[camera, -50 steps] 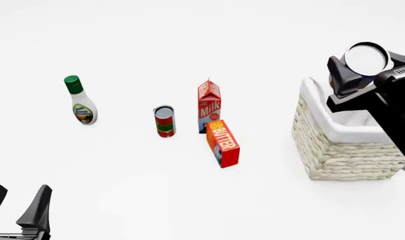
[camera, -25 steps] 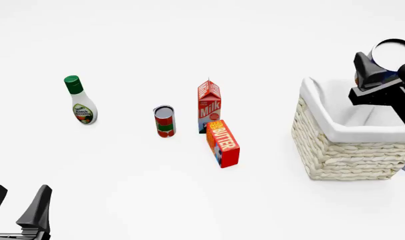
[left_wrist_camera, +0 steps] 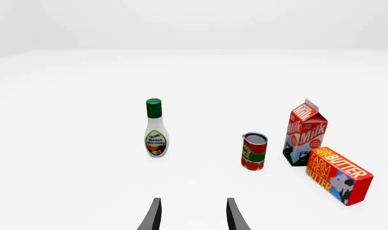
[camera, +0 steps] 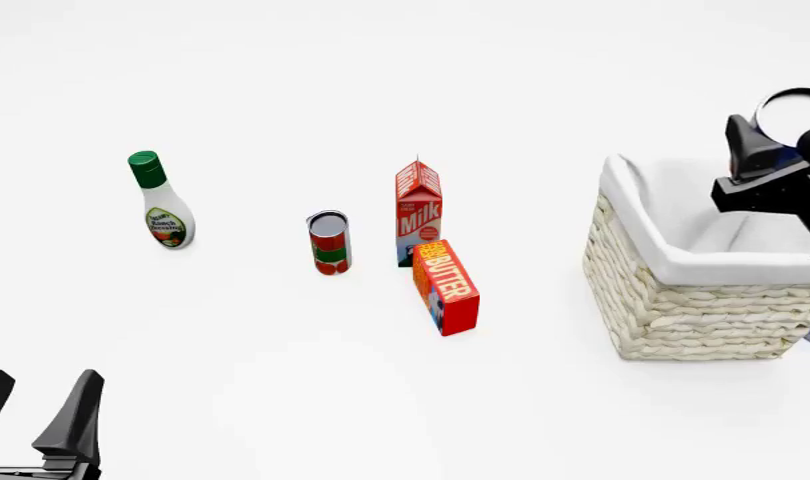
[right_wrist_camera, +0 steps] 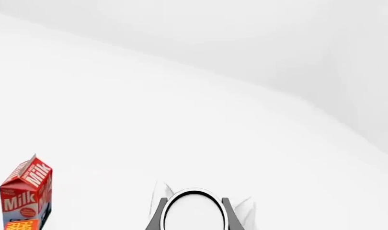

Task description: Pick the alphabet soup and place it in the basket.

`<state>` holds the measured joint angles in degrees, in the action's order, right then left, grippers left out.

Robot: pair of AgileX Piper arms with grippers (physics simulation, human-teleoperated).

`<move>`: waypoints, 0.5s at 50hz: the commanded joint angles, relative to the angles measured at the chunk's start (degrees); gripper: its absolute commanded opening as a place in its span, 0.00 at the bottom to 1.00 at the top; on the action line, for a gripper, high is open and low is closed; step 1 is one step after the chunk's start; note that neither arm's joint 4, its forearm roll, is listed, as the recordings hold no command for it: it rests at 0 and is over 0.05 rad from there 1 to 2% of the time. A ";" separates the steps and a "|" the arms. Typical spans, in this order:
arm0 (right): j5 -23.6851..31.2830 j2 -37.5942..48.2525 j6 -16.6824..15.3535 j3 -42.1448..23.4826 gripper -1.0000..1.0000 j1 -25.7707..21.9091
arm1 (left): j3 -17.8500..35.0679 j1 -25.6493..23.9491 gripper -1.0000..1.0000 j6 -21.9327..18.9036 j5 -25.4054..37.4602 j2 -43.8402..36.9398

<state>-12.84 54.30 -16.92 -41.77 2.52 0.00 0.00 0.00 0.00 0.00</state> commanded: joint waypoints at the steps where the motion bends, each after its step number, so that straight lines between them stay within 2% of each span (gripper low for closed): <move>1: 0.78 0.82 -0.17 -1.09 0.00 2.50 | 0.00 0.00 1.00 0.00 0.00 0.00; 9: 2.20 2.08 -2.87 -1.87 0.00 3.56 | 0.00 0.00 1.00 0.00 0.00 0.00; 25: 3.72 8.16 -5.35 -4.44 0.00 4.17 | 0.00 0.00 1.00 0.00 0.00 0.00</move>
<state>-9.68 59.32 -21.44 -44.33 6.03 0.00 0.00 0.00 0.00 0.00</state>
